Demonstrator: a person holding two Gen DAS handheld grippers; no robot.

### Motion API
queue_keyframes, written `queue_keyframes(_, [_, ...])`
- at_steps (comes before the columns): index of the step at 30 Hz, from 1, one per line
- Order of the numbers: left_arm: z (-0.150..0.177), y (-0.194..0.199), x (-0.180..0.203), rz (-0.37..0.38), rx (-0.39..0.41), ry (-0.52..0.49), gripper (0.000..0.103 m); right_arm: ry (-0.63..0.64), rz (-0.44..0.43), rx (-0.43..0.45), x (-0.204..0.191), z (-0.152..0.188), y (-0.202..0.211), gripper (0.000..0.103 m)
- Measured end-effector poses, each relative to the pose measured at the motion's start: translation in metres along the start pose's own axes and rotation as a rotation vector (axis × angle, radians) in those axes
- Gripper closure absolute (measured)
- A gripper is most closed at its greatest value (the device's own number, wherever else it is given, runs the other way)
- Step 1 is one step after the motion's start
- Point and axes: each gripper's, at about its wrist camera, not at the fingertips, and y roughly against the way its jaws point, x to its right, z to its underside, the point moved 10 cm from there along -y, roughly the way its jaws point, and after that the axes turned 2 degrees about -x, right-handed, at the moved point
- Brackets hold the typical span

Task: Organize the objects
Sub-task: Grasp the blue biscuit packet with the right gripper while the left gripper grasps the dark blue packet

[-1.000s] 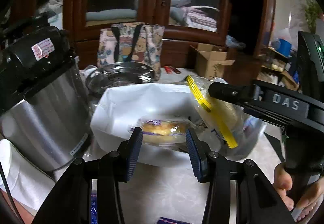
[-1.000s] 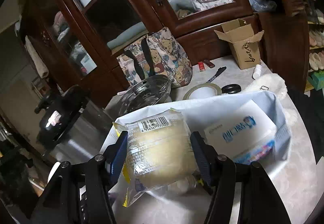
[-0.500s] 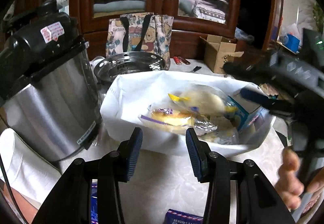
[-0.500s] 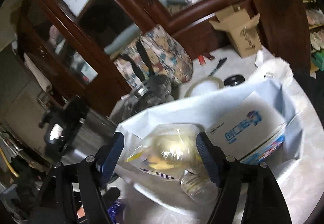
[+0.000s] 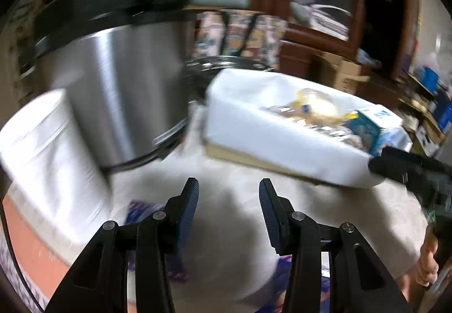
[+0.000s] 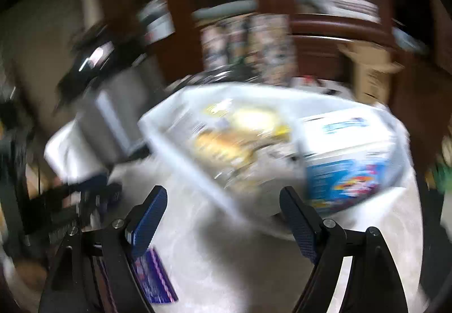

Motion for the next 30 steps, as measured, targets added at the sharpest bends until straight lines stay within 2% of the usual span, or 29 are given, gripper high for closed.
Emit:
queue_keyframes(1, [0.005,0.002,-0.005,0.008,0.002,0.035,0.060,0.042,-0.002,0.007,-0.007,0.003,-0.004,0.022])
queue_keyframes(3, [0.013,-0.001,-0.002,0.077,-0.028,0.074,0.060,0.106,0.028,0.055,-0.018,0.001,-0.007,0.022])
queue_keyframes(7, [0.039,-0.020,0.035,0.333,-0.207,0.138,0.060,0.102,0.014,0.086,-0.020,-0.001,-0.004,0.022])
queue_keyframes(9, [0.050,-0.028,0.054,0.403,-0.267,0.130,0.060,0.089,0.022,0.111,-0.016,-0.003,0.003,0.022])
queue_keyframes(11, [0.054,-0.039,0.068,0.384,-0.292,0.082,0.063,0.060,0.035,0.139,-0.009,-0.007,0.008,0.022])
queue_keyframes(13, [0.041,-0.041,0.069,0.281,-0.231,0.032,0.065,0.033,0.033,0.143,-0.004,-0.009,0.010,0.022])
queue_keyframes(14, [0.033,-0.039,0.069,0.258,-0.191,0.029,0.065,0.020,0.027,0.139,-0.003,-0.010,0.010,0.022])
queue_keyframes(17, [0.008,-0.019,0.061,0.270,-0.022,0.094,0.065,0.008,0.027,0.139,0.001,-0.009,0.013,0.022])
queue_keyframes(19, [-0.002,-0.008,0.053,0.304,0.058,0.142,0.058,0.018,0.032,0.134,0.000,-0.007,0.014,0.022])
queue_keyframes(20, [-0.004,-0.007,0.049,0.301,0.075,0.154,0.057,0.024,0.029,0.128,-0.001,-0.006,0.014,0.022])
queue_keyframes(22, [-0.006,-0.008,0.036,0.231,0.082,0.162,0.057,0.051,-0.001,0.101,-0.008,-0.001,0.011,0.022])
queue_keyframes(24, [-0.003,-0.013,0.029,0.180,0.053,0.143,0.057,0.093,-0.029,0.068,-0.020,0.007,0.007,0.021])
queue_keyframes(27, [0.004,-0.014,0.017,0.144,0.015,0.122,0.058,0.242,-0.032,0.052,-0.047,0.019,0.001,0.021])
queue_keyframes(30, [0.010,-0.006,-0.006,0.041,0.025,0.137,0.059,0.346,-0.072,-0.019,-0.072,0.037,-0.015,0.023])
